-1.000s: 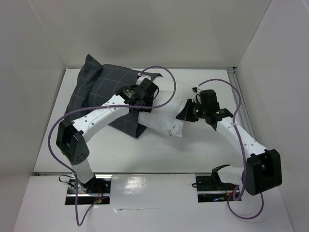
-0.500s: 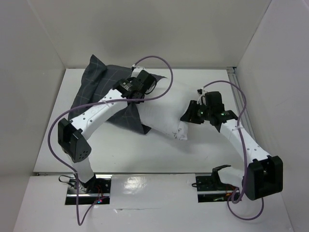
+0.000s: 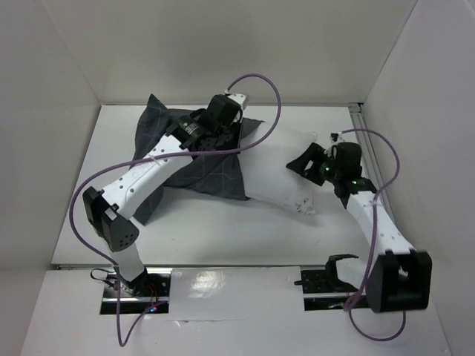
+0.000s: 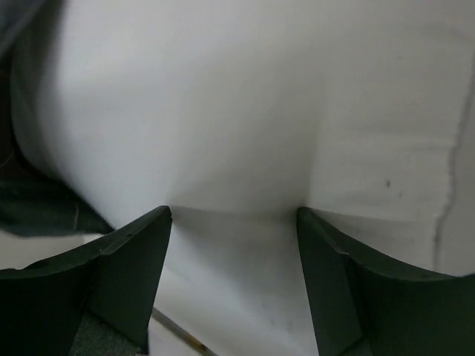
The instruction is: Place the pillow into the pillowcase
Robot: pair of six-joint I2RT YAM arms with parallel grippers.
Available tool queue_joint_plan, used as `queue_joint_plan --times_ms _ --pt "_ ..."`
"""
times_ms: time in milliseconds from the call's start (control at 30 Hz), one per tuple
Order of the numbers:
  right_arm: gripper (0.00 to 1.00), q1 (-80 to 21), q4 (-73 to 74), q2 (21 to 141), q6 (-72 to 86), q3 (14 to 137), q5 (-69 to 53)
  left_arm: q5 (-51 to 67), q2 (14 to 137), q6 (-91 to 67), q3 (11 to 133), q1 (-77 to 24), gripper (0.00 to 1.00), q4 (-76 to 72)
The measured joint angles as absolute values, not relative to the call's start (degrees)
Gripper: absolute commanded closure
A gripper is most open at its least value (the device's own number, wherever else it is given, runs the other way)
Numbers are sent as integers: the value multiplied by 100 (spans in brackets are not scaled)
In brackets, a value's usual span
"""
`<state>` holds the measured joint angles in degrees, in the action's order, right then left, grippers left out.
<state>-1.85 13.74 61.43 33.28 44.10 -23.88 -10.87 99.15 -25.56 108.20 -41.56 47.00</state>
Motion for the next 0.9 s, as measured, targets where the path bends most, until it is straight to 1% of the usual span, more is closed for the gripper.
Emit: queue_joint_plan --times_ms 33,67,100,133,167,233,400,533,667,800,833,867,900 --pt "38 -191 1068 6423 3426 4268 -2589 -958 9985 -2554 10906 -4156 100 4705" --pt "68 -213 735 6770 3507 4176 -2764 -843 10073 -2547 10997 -4156 100 4707" --pt "86 -257 423 7220 3588 4141 -2965 -722 10167 -2539 11104 -4156 100 4718" --pt "98 -320 152 7583 3723 4132 -3175 -593 10278 -2532 11220 -4154 100 4735" --pt "100 -467 -148 7911 3848 4141 -3385 -454 10409 -2523 11354 -4150 100 4746" --pt "100 -770 -460 8062 4010 4171 -3557 -154 10685 -2486 11666 -4143 100 4834" --pt "100 -1761 -858 7437 4268 4379 -3522 449 11362 -2383 12643 -4139 100 5190" --pt "100 -2147 -1166 7050 4591 4436 -3544 1234 11625 -2436 13316 -4141 100 5218" --pt "100 -2239 -1726 6958 5013 4056 -3583 1747 11585 -2526 13421 -4141 100 4941" --pt "100 -2327 -1955 6783 5231 3288 -3489 2117 11448 -2672 12881 -4163 100 4630" --pt "100 -2335 -1935 6687 5247 3135 -3465 2200 11413 -2731 12709 -4191 93 4556" --pt "100 -2335 -1868 6576 5207 3052 -3450 2261 11399 -2755 12617 -4224 74 4523" --pt "100 -2331 -1721 6438 5131 3030 -3400 2318 11399 -2753 12575 -4265 51 4517"
